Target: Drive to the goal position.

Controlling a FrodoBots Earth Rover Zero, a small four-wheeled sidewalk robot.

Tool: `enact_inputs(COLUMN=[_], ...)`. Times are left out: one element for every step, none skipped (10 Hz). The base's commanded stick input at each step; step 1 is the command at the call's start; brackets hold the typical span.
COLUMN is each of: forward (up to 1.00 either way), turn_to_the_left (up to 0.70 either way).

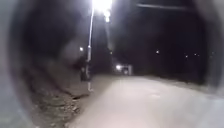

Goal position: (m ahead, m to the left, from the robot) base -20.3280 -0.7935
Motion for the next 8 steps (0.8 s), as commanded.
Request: enact_inputs(forward=[0.7,0.7,0.7,0.7,0.7,0.7,0.7,0.7], turn_to_the_left=[0.0,0.0,0.0,0.0,0.0,0.0,0.0,-0.01])
